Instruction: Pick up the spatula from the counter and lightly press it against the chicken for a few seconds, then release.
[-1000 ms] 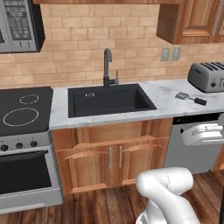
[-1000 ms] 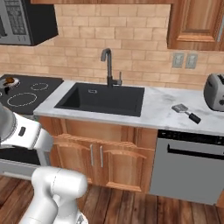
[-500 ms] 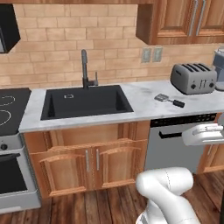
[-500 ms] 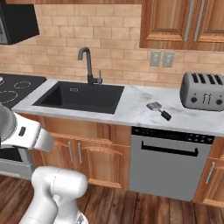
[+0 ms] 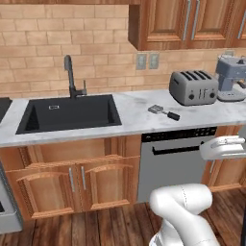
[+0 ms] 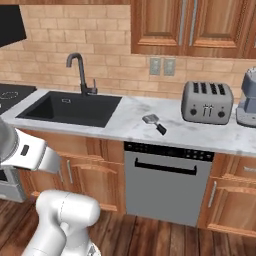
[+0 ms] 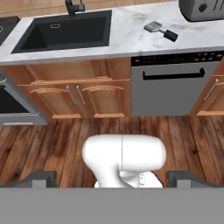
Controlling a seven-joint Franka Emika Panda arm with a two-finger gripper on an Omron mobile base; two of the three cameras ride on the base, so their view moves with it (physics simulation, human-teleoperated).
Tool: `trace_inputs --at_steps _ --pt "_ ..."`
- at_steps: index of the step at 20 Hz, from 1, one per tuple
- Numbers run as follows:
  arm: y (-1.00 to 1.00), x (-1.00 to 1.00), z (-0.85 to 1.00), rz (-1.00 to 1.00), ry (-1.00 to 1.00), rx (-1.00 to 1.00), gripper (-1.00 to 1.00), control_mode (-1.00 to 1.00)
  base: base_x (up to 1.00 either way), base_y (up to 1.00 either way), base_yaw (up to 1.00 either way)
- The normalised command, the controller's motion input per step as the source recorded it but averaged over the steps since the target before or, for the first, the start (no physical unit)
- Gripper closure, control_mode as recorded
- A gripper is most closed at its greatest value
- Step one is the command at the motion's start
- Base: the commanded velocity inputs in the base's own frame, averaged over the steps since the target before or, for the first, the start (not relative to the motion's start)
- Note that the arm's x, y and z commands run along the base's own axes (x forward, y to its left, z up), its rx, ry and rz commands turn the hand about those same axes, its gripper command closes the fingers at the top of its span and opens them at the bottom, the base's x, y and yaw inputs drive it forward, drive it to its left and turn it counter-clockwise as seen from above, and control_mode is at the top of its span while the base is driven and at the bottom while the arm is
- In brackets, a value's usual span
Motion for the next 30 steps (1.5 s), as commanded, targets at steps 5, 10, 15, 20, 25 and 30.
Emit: trace_inputs --at_steps 5,10,15,20,25,30 --pt "0.0 0.0 0.0 0.0 0.0 0.0 -1.0 1.0 0.0 -0.58 0.01" --pt "0.0 0.0 0.0 0.0 0.0 0.0 -1.0 1.0 0.0 -0.54 0.01" --pt "0.0 0.0 0.0 0.0 0.0 0.0 -1.0 1.0 0.0 -0.56 0.01" --pt "0.0 0.0 0.0 0.0 0.0 0.0 -1.0 1.0 0.04 -0.48 0.03" --pt "0.0 0.0 0.0 0.0 0.0 0.0 -1.0 1.0 0.25 -0.28 0.04" --pt "0.0 0.0 0.0 0.0 0.0 0.0 -1.0 1.0 0.31 -0.14 0.04"
